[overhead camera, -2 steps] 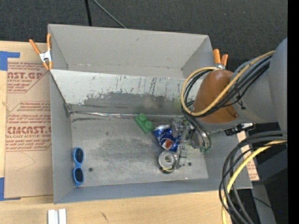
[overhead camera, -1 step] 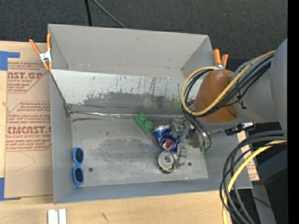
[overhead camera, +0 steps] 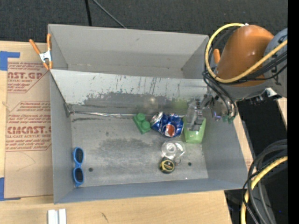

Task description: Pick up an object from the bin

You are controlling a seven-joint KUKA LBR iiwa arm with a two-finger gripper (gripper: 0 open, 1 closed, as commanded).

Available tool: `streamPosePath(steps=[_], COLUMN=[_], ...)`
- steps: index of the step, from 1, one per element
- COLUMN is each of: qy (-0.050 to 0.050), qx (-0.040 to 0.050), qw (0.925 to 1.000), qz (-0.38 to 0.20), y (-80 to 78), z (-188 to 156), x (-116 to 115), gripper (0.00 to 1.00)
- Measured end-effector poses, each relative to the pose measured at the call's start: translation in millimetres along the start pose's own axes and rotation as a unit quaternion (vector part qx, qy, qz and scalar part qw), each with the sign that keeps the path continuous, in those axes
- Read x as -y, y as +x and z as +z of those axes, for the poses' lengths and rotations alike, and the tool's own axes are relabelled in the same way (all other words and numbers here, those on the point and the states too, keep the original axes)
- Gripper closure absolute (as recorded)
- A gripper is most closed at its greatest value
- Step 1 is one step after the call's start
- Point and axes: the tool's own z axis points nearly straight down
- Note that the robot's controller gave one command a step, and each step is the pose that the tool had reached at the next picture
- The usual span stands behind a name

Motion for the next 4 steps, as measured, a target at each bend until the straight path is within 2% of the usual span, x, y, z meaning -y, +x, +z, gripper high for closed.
streamPosePath(steps=[1, 2, 3, 4], qy=[0.000, 0.000, 0.000, -0.002], qx=[-0.0045, -0.0073, -0.0013, -0.0091], qw=[1.0000, 0.9978, 0.9929, 0.9931], qz=[0.000, 0.066, 0.119, 0.117], y=[2.2, -19.0, -8.5, -7.2], z=[4.8, 121.8, 145.8, 143.0], x=[0.1, -16.3, 8.1, 5.8], gripper=[0.00, 0.00, 0.00, 1.00])
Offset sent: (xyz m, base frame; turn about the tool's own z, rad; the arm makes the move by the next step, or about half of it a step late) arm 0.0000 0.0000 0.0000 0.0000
